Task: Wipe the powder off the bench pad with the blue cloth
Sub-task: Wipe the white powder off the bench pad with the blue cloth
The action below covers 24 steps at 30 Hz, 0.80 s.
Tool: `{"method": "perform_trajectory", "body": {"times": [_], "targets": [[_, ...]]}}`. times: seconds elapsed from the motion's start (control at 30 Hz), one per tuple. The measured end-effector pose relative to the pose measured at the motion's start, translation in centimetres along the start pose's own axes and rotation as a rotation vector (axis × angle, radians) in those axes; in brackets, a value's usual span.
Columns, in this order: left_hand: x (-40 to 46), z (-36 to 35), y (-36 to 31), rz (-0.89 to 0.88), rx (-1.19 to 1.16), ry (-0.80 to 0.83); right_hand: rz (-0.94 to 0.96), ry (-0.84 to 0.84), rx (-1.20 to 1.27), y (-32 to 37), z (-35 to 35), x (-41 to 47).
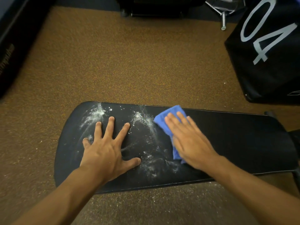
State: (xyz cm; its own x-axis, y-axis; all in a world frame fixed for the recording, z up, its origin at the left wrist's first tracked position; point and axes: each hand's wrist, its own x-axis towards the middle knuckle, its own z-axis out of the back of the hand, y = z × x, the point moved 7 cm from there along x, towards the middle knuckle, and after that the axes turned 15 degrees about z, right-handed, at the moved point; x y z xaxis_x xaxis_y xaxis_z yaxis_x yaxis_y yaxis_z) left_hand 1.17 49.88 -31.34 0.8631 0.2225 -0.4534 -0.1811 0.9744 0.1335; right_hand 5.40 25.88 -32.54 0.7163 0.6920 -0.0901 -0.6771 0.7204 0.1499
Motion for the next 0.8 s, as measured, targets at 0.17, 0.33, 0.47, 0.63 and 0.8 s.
{"method": "perform_trajectory", "body": {"times": [0.17,0.33,0.47,0.63,0.8], "targets": [[0.1,-0.1,0.0,0.0,-0.005,0.008,-0.239,-0.088,0.003,0.5,0.3,5.5],[0.1,0.0,0.0,0.004,-0.009,0.023,0.113,0.032,0.016,5.2,-0.8,-3.1],[0.1,0.0,0.0,-0.002,-0.015,0.018,-0.15,-0.042,-0.029,-0.7,-0.4,-2.1],[0.3,-0.1,0.2,0.0,-0.031,0.012,-0.119,-0.065,-0.001,5.9,-0.8,0.6],[0.2,0.0,0.1,0.0,-0.03,0.006,0.07,0.006,-0.001,5.0,-1.1,-4.2]]}}
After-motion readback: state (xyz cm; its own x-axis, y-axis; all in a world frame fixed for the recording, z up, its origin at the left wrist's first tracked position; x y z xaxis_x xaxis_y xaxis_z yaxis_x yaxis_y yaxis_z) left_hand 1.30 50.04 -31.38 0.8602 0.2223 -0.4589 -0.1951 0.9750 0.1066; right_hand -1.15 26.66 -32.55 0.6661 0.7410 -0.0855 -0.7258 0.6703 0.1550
